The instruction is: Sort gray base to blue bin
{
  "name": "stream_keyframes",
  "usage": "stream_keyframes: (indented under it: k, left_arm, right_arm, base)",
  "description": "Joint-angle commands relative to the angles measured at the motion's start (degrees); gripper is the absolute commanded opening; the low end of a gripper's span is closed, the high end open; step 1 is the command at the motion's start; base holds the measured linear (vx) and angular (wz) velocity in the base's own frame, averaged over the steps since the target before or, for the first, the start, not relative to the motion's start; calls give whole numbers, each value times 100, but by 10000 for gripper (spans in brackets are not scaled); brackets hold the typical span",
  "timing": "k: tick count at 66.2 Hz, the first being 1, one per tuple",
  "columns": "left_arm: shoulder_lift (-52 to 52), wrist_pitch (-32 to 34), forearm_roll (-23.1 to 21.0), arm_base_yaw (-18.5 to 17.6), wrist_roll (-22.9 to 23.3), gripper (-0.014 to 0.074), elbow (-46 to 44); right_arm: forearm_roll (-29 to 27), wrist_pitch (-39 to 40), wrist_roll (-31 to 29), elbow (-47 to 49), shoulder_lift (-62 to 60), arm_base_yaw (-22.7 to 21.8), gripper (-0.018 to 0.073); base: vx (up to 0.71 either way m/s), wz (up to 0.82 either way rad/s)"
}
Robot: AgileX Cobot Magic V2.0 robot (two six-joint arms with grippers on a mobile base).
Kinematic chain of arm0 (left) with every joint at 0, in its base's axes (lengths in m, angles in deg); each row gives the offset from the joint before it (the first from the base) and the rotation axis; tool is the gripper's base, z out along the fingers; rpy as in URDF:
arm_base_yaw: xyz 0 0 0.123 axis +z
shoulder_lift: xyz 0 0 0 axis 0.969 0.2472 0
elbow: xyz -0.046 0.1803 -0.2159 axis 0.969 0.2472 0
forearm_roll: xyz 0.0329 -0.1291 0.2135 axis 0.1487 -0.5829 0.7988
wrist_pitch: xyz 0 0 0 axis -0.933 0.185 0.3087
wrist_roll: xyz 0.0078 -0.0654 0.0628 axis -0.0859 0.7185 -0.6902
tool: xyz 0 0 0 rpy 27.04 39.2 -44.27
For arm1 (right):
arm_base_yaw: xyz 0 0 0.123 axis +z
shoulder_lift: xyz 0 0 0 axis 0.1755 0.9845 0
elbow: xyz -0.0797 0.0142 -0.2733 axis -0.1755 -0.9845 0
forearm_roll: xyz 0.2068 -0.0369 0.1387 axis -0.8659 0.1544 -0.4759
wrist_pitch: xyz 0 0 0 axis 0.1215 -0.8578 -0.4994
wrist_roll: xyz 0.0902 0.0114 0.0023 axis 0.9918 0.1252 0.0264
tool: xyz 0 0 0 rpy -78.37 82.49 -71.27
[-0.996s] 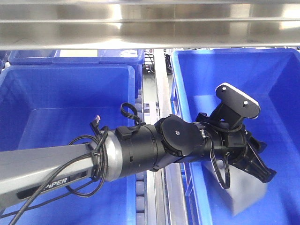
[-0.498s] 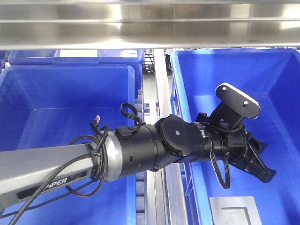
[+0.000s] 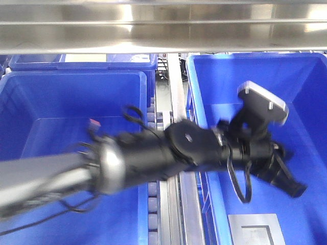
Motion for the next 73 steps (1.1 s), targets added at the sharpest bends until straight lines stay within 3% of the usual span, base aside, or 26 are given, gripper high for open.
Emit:
stream_keyframes:
  k: [1,8,16,25,35,42,73]
  left_arm:
    - [-526,-52,-69,-14,15,-8,-183]
    - [-716,-388,-7,-14,15,-5,-183]
    - [-1027,-745,395,-14,216,-5,-183]
    - [-1442,-988,1396,-14,1084,-5,-179]
    - [-1962,-1139,2919,-14,2391,-5,81]
    - [-2435,-1048,3430,-14,2830,-5,642]
    - [-5122,135,3504,-14,2911,-5,3541]
  right_arm:
    - [37,447,-38,22,-50,-21,-4]
    - [37,447,-38,22,-50,-21,-4]
    - [37,447,-38,22,-50,-21,-4]
    - [37,447,-38,22,-50,-21,-4]
    - [37,447,-38,22,-50,-21,-4]
    - [37,447,-38,22,-50,-21,-4]
    - [37,447,-38,22,-50,-21,-4]
  base:
    - [0,0]
    - [0,0]
    - [0,0]
    - [0,0]
    - [0,0]
    - [0,0]
    - [0,0]
